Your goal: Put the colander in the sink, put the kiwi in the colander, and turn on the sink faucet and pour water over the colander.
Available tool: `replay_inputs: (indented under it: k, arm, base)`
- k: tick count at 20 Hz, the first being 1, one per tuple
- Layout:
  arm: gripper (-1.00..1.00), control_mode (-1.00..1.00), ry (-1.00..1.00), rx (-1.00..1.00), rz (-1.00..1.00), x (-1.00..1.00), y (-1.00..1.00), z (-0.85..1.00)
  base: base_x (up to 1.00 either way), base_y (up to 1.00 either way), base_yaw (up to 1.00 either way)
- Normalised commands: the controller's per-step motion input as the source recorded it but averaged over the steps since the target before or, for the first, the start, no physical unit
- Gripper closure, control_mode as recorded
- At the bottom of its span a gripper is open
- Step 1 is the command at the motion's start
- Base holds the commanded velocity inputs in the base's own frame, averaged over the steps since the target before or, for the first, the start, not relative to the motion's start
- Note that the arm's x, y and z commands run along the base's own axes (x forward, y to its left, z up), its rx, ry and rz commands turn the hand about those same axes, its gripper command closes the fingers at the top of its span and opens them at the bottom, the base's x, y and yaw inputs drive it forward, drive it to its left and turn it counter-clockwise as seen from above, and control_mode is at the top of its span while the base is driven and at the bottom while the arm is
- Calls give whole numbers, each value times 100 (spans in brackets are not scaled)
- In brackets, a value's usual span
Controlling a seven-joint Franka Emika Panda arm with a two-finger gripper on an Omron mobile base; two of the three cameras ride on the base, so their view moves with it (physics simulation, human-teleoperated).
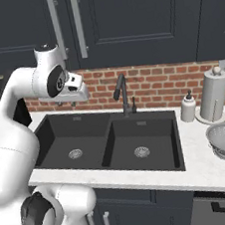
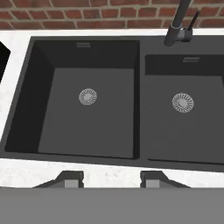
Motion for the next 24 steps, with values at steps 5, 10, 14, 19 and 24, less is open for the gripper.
replay_inputs:
  k: [5,10,14,19,24]
  arm:
    - [-100,-100,-7,0,0,-24,0,0]
    - [-100,-100,-22,0,0,-73,0,0]
    - [-100,-100,-27,0,0,-96,-14,0]
    - [-100,-100,-22,1,-2,-85,-30,0]
    - [-100,-100,-14,5,-3,-74,-50,2]
  base:
    - [0,0,0]
    - [0,0,0]
    - [0,0,0]
    - [0,0,0]
    - [0,0,0]
